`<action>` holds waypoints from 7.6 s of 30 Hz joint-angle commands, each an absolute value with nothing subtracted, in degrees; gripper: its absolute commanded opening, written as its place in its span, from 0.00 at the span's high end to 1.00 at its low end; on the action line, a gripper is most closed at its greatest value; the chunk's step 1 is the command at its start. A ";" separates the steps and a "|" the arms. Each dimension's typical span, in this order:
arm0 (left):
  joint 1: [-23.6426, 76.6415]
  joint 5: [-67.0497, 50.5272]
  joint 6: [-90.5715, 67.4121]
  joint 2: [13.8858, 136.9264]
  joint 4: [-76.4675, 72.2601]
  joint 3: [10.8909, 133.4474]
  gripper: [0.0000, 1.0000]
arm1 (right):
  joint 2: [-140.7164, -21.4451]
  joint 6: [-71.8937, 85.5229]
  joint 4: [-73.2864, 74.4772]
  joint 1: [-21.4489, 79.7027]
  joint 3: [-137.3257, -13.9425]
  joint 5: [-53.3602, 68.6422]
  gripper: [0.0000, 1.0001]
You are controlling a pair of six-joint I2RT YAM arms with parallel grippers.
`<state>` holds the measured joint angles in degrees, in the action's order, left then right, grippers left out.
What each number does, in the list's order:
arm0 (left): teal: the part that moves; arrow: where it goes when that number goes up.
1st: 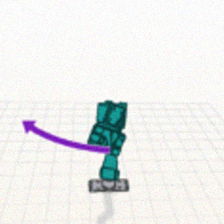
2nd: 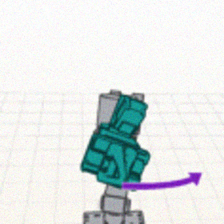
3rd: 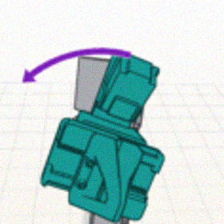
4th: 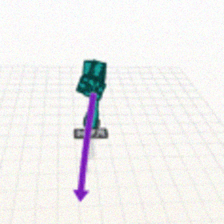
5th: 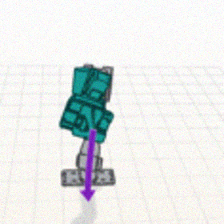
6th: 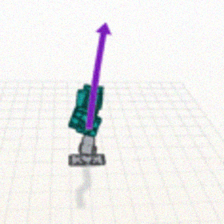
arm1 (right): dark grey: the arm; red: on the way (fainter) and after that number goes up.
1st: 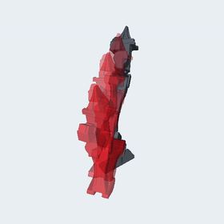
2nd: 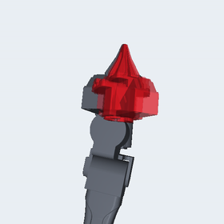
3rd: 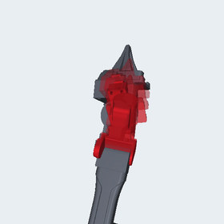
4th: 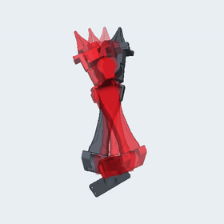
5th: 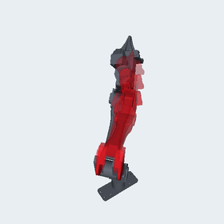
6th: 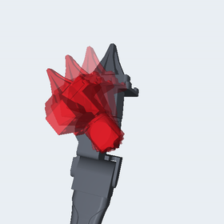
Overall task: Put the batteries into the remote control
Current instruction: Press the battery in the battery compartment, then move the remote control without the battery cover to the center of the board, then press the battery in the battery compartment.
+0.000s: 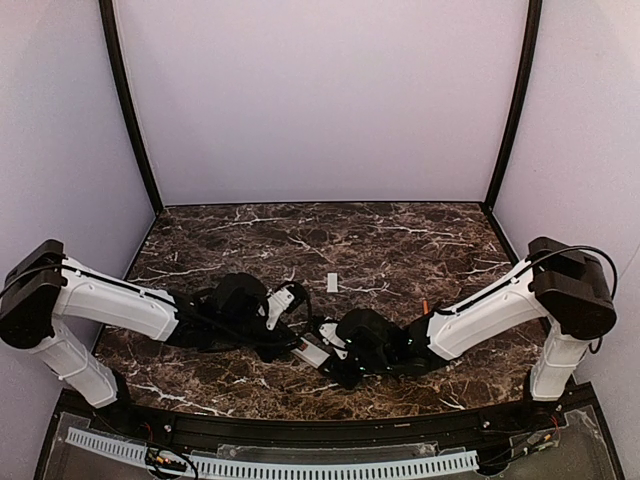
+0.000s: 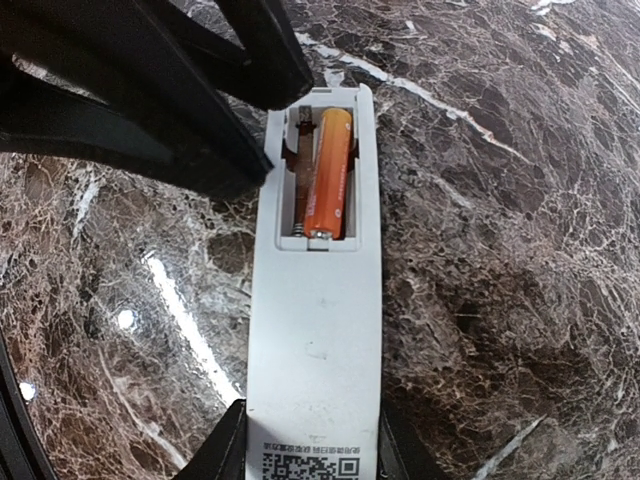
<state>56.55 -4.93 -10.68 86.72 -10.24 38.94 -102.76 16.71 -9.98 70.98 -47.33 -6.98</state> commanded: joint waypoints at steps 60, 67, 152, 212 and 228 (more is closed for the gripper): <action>63.55 5.65 -0.92 94.67 -7.90 42.85 0.82 | -104.76 18.90 -10.92 71.47 -47.81 -7.91 1.00; 63.97 3.23 -0.53 94.25 -9.27 42.37 0.78 | -104.84 18.95 -10.98 71.48 -47.83 -7.91 1.00; 59.60 4.56 0.42 86.78 -15.05 35.92 0.57 | -101.92 14.39 -9.81 70.22 -45.15 -11.69 0.82; 55.14 -11.81 -4.79 93.38 -0.73 42.45 0.64 | -90.57 10.36 -12.07 55.28 -39.56 -2.88 0.36; 57.70 0.33 -3.94 87.27 2.32 45.85 0.31 | -85.87 10.17 -8.96 48.90 -39.66 -4.28 0.35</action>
